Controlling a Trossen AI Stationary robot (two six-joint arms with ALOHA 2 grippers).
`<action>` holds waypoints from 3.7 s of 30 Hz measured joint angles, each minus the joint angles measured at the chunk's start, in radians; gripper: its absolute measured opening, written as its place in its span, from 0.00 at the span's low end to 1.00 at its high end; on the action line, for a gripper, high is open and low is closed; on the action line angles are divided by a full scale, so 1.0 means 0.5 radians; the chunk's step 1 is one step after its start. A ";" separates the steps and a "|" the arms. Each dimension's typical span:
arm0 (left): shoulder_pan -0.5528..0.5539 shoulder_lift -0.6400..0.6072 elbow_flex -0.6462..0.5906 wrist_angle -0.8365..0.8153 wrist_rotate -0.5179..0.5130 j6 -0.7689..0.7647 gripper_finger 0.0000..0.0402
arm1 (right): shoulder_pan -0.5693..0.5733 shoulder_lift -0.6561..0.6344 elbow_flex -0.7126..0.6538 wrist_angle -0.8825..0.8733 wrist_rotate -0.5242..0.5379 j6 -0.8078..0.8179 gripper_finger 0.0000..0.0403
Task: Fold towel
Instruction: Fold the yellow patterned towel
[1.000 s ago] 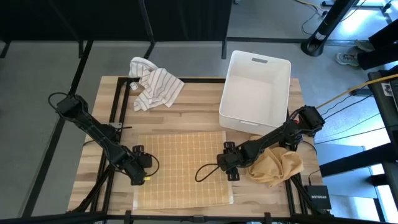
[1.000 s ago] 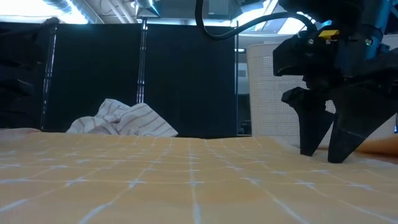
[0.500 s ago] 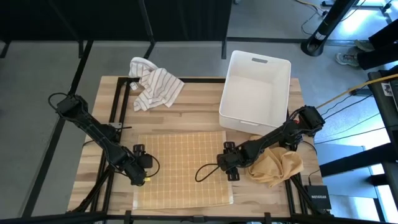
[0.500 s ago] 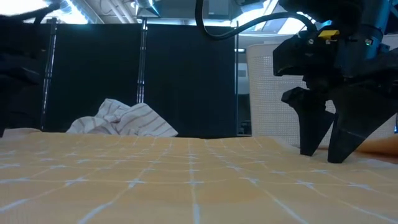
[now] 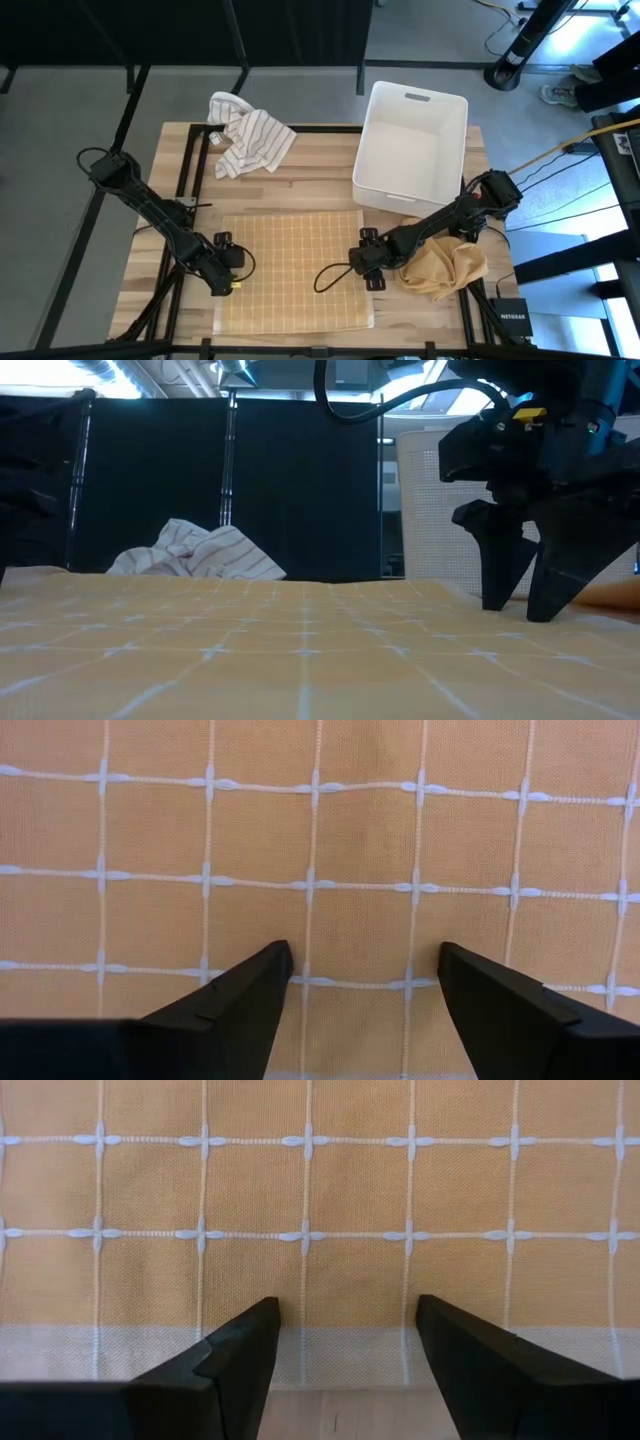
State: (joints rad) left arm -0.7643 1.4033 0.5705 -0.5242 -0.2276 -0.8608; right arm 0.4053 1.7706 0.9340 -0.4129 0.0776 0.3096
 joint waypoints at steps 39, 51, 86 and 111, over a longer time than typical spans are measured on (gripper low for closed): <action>-0.004 0.007 -0.008 -0.006 0.018 -0.028 0.02 | 0.018 0.002 -0.071 0.025 0.252 -0.055 0.02; -0.018 -0.155 0.343 -0.329 -0.079 0.009 0.00 | 0.166 -0.191 0.234 -0.410 0.591 -0.050 0.01; -0.067 -0.297 1.031 -2.013 -1.253 -0.408 0.00 | 0.022 -0.573 0.596 -1.007 1.443 -0.014 0.01; -0.453 0.212 0.408 -0.008 -0.548 -0.312 0.06 | 0.565 -0.332 -0.043 -0.077 0.482 0.772 0.09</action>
State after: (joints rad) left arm -0.9905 1.5095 0.7746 -0.5281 -0.5015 -1.0169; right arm 0.6880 1.6047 0.9127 -0.4516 0.3188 0.6956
